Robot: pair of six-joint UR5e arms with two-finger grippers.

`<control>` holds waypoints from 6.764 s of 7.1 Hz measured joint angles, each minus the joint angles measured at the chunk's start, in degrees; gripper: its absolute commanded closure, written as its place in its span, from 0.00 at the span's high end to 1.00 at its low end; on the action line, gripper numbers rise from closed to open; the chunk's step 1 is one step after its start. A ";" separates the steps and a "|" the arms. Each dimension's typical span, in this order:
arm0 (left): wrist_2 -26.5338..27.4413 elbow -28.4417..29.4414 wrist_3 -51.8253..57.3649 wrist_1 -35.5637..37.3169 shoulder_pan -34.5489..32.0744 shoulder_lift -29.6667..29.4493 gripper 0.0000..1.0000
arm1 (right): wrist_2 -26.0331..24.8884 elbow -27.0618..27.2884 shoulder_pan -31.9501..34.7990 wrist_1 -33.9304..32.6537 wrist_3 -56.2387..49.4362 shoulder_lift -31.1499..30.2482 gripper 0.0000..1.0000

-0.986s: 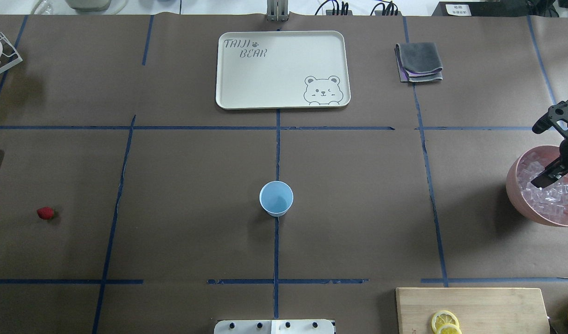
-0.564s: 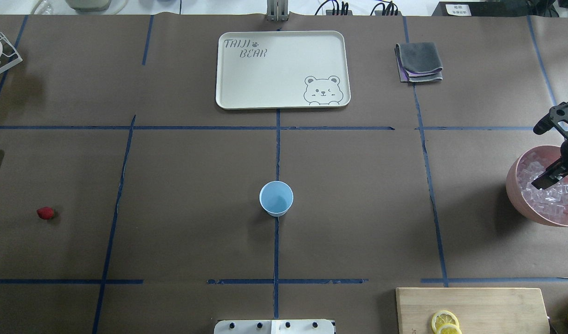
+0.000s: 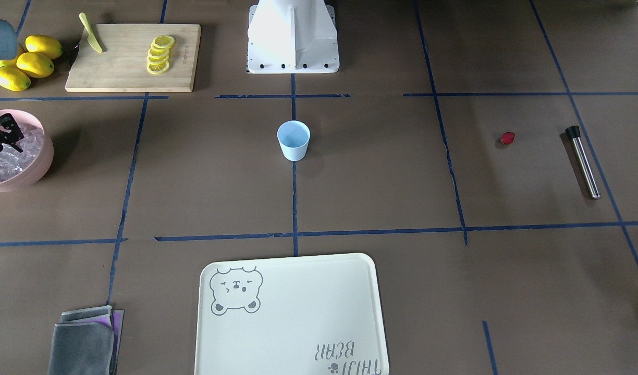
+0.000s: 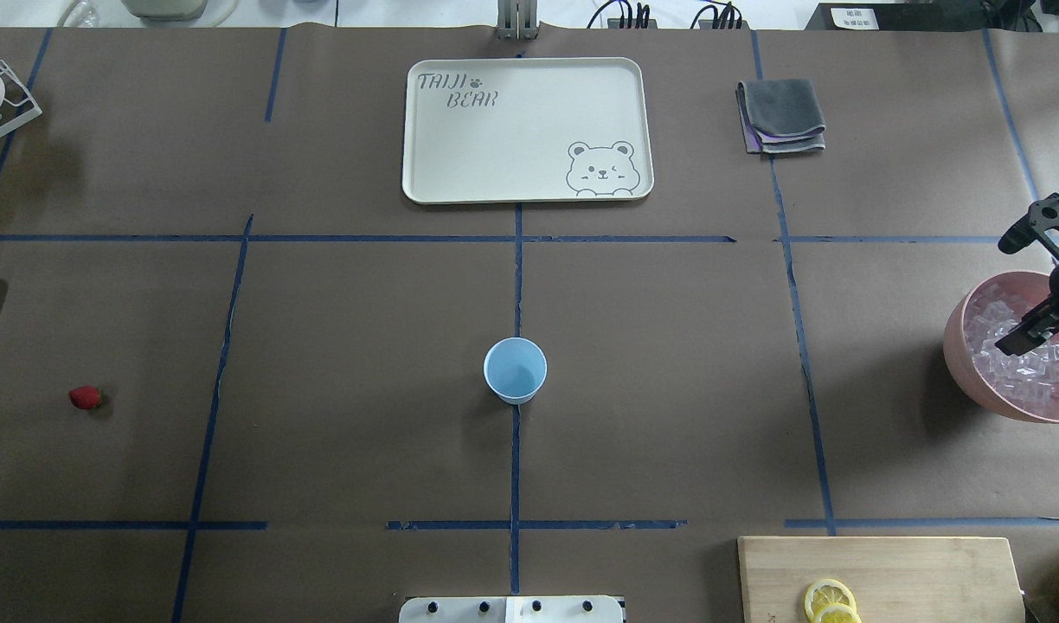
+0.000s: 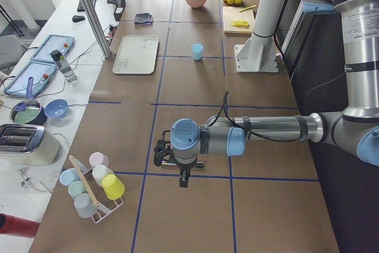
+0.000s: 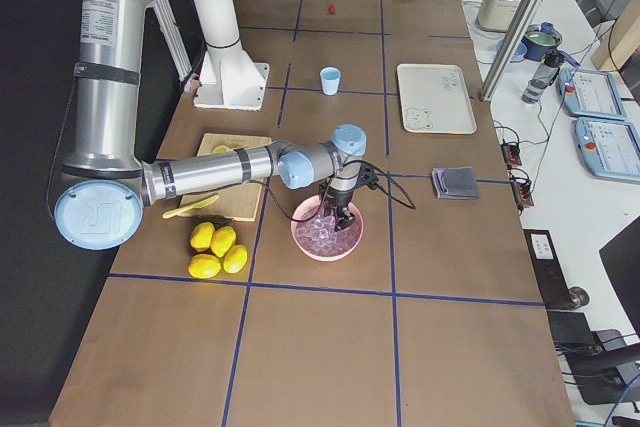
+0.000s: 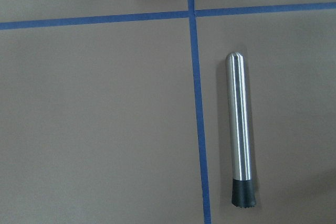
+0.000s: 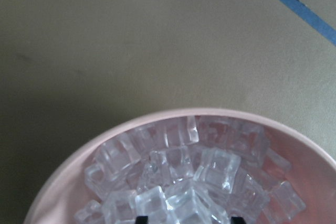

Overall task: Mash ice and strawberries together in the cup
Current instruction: 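Lower the right gripper into the bowl and grasp an ice cube, then carry the ice cube with the right gripper over the blue cup, then open the right gripper to drop the ice cube into the cup, then move the right gripper back over the pink ice bowl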

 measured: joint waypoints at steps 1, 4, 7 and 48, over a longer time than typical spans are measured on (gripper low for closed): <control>0.00 0.00 0.00 0.00 0.00 0.00 1.00 | 0.00 -0.01 0.00 0.00 0.00 0.00 0.02; -0.05 -0.03 -0.10 0.00 0.00 0.00 1.00 | -0.06 0.64 0.13 0.06 0.00 -0.27 0.00; -0.05 -0.15 -0.23 0.00 0.00 0.00 1.00 | 0.53 6.45 3.08 -3.71 0.00 -1.57 0.00; -3.09 0.80 -0.44 -0.09 0.00 -0.92 1.00 | -3.15 18.14 -5.05 1.07 69.31 1.12 0.99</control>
